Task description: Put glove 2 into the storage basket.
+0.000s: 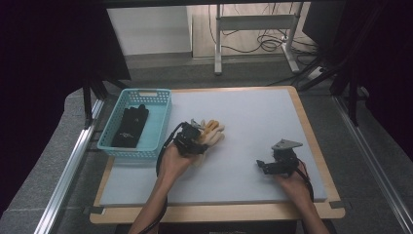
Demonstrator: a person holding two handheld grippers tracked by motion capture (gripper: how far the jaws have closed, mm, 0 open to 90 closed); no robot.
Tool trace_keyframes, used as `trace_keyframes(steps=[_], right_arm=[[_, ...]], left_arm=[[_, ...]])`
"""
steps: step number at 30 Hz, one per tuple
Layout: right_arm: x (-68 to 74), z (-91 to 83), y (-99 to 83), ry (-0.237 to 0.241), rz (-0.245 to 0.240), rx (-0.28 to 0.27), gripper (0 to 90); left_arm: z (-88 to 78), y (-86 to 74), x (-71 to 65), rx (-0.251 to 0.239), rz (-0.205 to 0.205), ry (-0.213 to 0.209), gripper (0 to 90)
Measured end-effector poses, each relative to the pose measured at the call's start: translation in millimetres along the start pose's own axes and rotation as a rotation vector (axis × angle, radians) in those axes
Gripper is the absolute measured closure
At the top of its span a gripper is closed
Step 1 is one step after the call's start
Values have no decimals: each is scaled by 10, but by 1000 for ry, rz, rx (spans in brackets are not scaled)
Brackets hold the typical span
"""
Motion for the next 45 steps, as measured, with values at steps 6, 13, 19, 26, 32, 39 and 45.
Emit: trace_keyframes(steps=[6, 13, 19, 26, 32, 39, 45], right_arm=[[1, -1, -1, -1, 0, 1, 131], [1, -1, -1, 0, 0, 0, 131], [1, 0, 0, 1, 2, 1, 131], [0, -1, -1, 2, 3, 2, 131], [0, 0, -1, 2, 3, 3, 131], [-2, 1, -1, 3, 2, 2, 131], [-2, 1, -2, 3, 2, 3, 131]], left_arm=[[-144, 70, 165, -10, -22, 32, 559], [-448, 167, 486, -21, -62, 101, 557], [-644, 170, 769, -27, -105, 150, 556], [-798, 79, 1110, -26, -173, 195, 555], [-921, -47, 1413, -18, -225, 242, 552], [-1019, -206, 1711, -5, -286, 279, 550], [-954, -332, 1871, 14, -315, 282, 549]])
Point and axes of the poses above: each handheld gripper's, and its own axes: z roughly forward along the jaws, y roughly out of its top, x roughly to its left, the point moved 8 cm from there along z, roughly forward along the jaws, and after that the axes turned 3 degrees about z, right-handed, at the moved point
